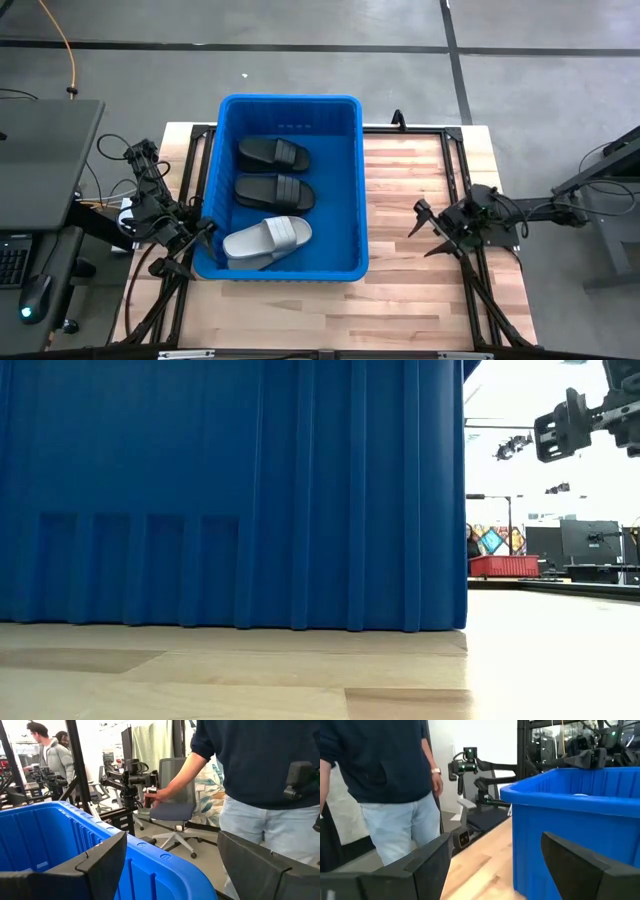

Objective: Pick and place slides into bin
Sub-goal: Return to Home Position

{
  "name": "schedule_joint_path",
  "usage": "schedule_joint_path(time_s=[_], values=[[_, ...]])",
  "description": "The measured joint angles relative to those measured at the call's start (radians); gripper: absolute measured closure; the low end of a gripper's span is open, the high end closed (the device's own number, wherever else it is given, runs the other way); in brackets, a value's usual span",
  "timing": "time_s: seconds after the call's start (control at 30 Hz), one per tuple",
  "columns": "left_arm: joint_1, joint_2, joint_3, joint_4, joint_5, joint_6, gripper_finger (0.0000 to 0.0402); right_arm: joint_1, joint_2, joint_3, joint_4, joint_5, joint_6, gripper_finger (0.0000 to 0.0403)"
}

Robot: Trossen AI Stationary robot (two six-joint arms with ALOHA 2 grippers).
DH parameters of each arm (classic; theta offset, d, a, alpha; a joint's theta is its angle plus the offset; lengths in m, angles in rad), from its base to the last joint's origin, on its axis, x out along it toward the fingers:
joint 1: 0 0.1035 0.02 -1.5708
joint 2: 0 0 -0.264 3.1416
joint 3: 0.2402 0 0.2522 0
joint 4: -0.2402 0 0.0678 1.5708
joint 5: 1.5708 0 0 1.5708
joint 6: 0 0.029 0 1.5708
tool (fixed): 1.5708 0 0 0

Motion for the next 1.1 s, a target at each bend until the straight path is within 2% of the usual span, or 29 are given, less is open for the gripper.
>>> schedule_joint_path(time_s=[1.1], values=[[0.0,0.0,0.0,0.0,0.001,0.002,0.0103,0.0,0.001,-0.001,-0.032,0.0,-0.008,0.0111]])
